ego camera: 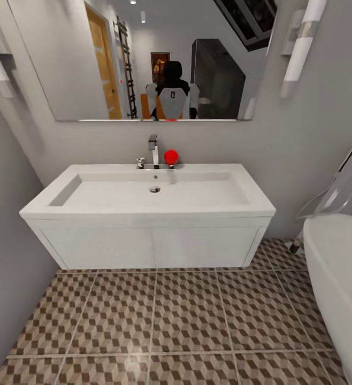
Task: Take the four mousetraps from the cabinet in the bathroom and place them on the bathroom floor. Make sure all four end up on the same floor surface, and ensure that at least two of them are either under or directly next to the same bathroom sink.
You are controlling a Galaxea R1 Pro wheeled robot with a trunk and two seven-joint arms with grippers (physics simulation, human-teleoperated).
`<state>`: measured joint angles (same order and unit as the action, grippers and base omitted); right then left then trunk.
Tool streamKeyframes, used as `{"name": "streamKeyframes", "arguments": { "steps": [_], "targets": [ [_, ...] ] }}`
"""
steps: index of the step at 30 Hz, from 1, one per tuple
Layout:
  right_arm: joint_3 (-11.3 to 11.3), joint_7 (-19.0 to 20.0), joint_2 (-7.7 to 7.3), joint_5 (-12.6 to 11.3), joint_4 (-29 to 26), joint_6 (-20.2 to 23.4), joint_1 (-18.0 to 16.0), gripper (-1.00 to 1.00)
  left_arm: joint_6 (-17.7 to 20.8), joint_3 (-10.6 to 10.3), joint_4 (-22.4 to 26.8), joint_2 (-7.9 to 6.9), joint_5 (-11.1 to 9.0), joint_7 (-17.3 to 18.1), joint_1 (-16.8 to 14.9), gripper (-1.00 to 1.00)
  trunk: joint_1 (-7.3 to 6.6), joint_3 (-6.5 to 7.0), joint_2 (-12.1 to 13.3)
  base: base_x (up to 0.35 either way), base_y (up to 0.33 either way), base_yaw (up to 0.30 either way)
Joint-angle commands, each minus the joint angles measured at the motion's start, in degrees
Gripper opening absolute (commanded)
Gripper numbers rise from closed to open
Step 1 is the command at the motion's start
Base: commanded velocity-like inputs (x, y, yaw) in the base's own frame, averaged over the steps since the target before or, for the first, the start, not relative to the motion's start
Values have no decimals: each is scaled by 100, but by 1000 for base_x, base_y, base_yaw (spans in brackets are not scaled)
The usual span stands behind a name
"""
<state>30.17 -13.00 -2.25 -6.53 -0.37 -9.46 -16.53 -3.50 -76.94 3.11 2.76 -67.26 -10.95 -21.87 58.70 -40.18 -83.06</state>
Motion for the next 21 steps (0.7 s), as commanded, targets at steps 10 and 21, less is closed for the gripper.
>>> {"name": "streamKeyframes", "arguments": {
  "steps": [10,21],
  "targets": [
    [59,-3,-11,-59,-1,-21,-3,-100,-6,-49,6,-4,-32,-30,-2,-100,3,-5,-2,337,0,0],
    [56,-1,-5,-69,-7,-19,-1,-100,-4,-49,9,-4,-32,-30,-2,-100,3,-5,-2,337,0,0]
  ]
}}
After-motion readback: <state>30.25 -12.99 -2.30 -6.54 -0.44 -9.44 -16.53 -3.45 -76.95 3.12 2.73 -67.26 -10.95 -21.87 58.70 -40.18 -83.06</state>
